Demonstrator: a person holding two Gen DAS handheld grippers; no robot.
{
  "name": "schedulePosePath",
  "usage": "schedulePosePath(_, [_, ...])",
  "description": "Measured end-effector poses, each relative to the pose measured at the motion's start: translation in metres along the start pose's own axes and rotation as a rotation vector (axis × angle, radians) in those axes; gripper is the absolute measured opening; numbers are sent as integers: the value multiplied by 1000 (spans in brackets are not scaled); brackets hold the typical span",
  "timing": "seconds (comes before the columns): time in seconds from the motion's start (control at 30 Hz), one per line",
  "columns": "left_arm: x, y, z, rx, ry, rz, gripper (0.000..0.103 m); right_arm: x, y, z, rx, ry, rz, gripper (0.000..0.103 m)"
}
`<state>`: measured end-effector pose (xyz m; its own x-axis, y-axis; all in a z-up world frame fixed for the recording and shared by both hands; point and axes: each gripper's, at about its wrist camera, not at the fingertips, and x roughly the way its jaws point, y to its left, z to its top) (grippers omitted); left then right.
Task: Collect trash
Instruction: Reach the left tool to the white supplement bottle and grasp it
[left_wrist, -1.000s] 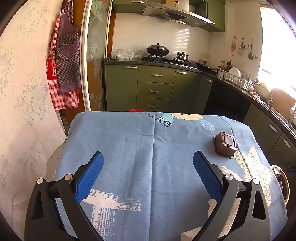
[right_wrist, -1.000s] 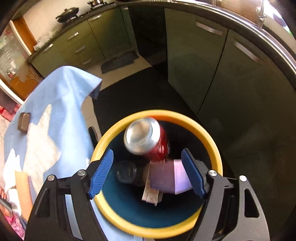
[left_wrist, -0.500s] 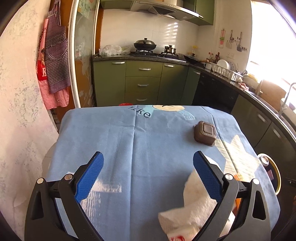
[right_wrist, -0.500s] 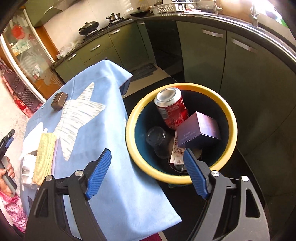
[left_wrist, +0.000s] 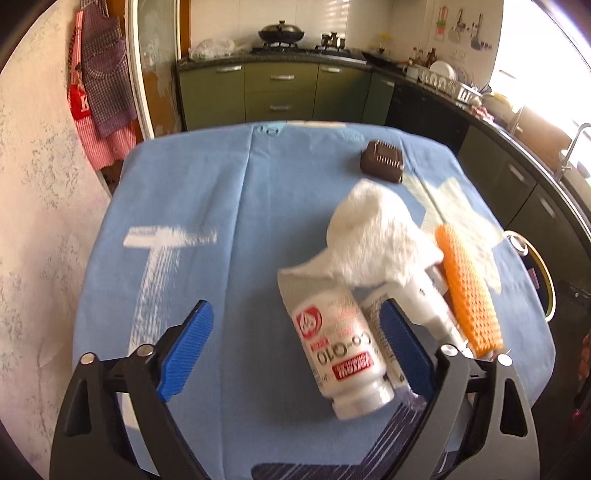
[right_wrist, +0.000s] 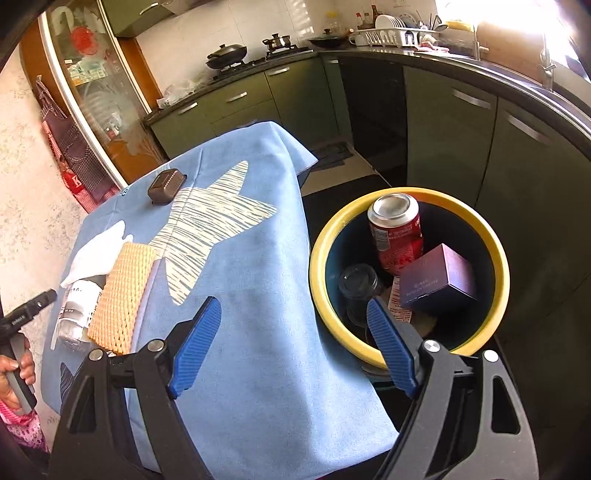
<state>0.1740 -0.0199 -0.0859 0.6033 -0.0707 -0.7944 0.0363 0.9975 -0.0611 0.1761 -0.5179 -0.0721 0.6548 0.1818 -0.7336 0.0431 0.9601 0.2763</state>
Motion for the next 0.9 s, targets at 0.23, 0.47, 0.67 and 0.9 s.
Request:
schedulePosePath(0.23, [6, -7, -7, -24, 42, 7, 81, -1, -19, -11, 35, 1, 19, 78])
schedulePosePath(0.47, [17, -17, -10, 2, 105, 8, 61, 0, -32, -18, 66, -6, 44, 78])
schedulePosePath(0.67, [29, -11, -10, 2, 127, 44, 51, 2, -35, -21, 70, -7, 66, 79])
schedulePosePath(0.9, [32, -6, -15, 30, 124, 32, 47, 4, -37, -23, 76, 1, 71, 79])
